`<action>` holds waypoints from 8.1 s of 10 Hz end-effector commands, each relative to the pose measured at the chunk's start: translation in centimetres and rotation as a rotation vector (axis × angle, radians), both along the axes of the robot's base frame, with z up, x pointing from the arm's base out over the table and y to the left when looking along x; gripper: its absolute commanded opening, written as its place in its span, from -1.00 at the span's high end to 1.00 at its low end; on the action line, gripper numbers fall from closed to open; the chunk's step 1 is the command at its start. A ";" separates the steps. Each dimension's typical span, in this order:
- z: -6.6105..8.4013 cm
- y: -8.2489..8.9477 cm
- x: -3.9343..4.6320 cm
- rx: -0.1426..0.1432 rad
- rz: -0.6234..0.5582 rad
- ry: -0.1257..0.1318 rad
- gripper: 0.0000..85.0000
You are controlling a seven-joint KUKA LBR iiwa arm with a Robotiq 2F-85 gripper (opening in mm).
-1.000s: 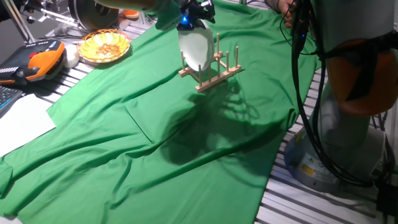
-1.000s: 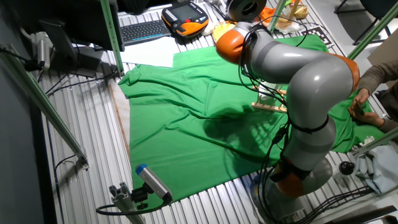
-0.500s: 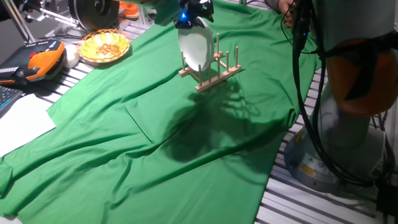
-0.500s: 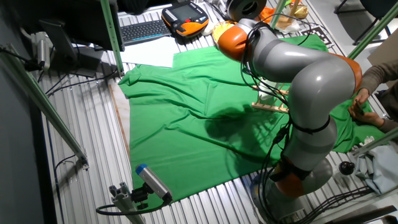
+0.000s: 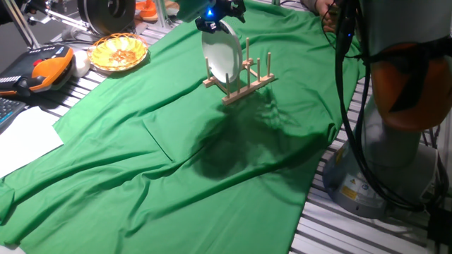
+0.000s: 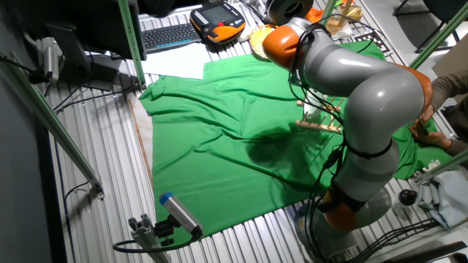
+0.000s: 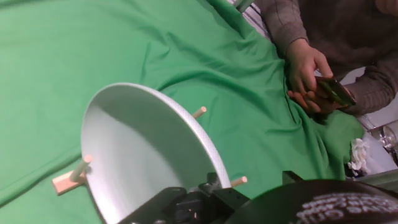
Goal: Put the dish on the dish rack
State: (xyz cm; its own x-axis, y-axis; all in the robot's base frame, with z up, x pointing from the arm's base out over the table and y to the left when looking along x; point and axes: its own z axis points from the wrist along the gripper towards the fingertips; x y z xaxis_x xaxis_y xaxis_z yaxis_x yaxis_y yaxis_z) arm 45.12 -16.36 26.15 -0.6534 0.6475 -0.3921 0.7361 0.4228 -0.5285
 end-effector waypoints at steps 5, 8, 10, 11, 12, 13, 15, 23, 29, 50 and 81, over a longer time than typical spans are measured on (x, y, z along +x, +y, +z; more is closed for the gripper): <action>0.0 0.0 0.03 0.075 0.013 -0.001 -0.20; 0.0 0.0 0.01 0.123 0.021 -0.012 -0.20; 0.1 0.0 0.00 0.157 0.027 -0.021 -0.20; 0.0 0.0 -0.01 0.170 0.030 -0.027 -0.20; 0.1 0.0 -0.01 0.193 0.035 -0.037 -0.20; 0.0 0.0 -0.01 0.202 0.037 -0.041 -0.20; 0.0 0.1 -0.01 0.225 0.050 -0.049 -0.20; -0.1 0.1 0.12 0.346 0.153 -0.084 -0.20; -0.3 0.1 0.20 0.420 0.222 -0.114 -0.20; -1.2 0.2 0.92 0.447 0.254 -0.064 -0.20; -1.6 0.3 1.04 0.512 0.495 0.082 -0.20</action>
